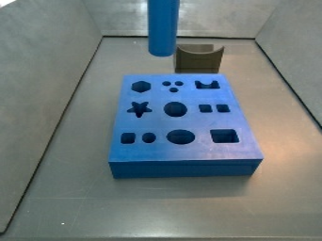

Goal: Insert the round object.

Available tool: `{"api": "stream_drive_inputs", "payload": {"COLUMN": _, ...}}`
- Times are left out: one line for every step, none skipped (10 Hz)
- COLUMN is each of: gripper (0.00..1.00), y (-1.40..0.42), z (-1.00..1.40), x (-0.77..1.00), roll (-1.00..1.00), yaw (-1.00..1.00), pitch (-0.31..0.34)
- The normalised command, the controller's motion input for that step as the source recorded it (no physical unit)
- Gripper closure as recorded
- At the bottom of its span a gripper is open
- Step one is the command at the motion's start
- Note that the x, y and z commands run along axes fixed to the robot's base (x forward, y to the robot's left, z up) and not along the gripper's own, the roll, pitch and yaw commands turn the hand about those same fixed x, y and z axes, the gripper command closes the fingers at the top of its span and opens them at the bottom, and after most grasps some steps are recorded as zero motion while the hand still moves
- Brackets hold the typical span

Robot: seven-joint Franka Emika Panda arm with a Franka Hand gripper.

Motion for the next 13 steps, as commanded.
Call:
{"api": "stream_drive_inputs", "payload": {"gripper": 1.00, "y": -0.15, "z": -1.00, "x": 0.71, "roll": 0.00, "yaw": -0.36, "pitch": 0.000}}
{"api": "stream_drive_inputs", "payload": {"gripper": 1.00, "y": -0.05, "z": -1.00, "x": 0.62, "roll": 0.00, "yaw": -0.36, "pitch": 0.001}}
{"api": "stream_drive_inputs", "payload": {"gripper": 1.00, "y": -0.04, "z": -1.00, "x": 0.57, "roll": 0.00, "yaw": -0.34, "pitch": 0.000}}
{"api": "stream_drive_inputs", "payload": {"gripper": 1.00, "y": 0.01, "z": -0.94, "x": 0.35, "roll": -0.01, "yaw": -0.31, "pitch": 0.000}}
{"api": "stream_drive_inputs", "payload": {"gripper": 1.00, "y": 0.15, "z": -0.42, "x": 0.00, "roll": -0.05, "yaw": -0.14, "pitch": 0.000}}
{"api": "stream_drive_inputs", "payload": {"gripper": 1.00, "y": 0.00, "z": -0.02, "x": 0.01, "roll": -0.01, "yaw": 0.00, "pitch": 0.000}}
{"api": "stream_drive_inputs", "payload": {"gripper": 1.00, "y": 0.00, "z": -0.30, "x": 0.02, "roll": -0.06, "yaw": 0.00, "pitch": 0.000}}
{"api": "stream_drive_inputs", "payload": {"gripper": 1.00, "y": 0.00, "z": -0.35, "x": 0.08, "roll": -0.03, "yaw": -0.05, "pitch": 0.000}}
{"api": "stream_drive_inputs", "payload": {"gripper": 1.00, "y": 0.00, "z": -0.31, "x": 0.05, "roll": -0.03, "yaw": -0.06, "pitch": 0.000}}
{"api": "stream_drive_inputs", "payload": {"gripper": 1.00, "y": -0.01, "z": -0.21, "x": 0.05, "roll": -0.02, "yaw": -0.03, "pitch": 0.014}}
{"api": "stream_drive_inputs", "payload": {"gripper": 1.00, "y": 0.00, "z": -0.15, "x": 0.03, "roll": -0.02, "yaw": -0.01, "pitch": 0.009}}
{"api": "stream_drive_inputs", "payload": {"gripper": 1.00, "y": 0.00, "z": -0.16, "x": 0.01, "roll": -0.06, "yaw": -0.01, "pitch": 0.000}}
{"api": "stream_drive_inputs", "payload": {"gripper": 1.00, "y": -0.03, "z": -0.21, "x": 0.01, "roll": -0.14, "yaw": -0.03, "pitch": 0.000}}
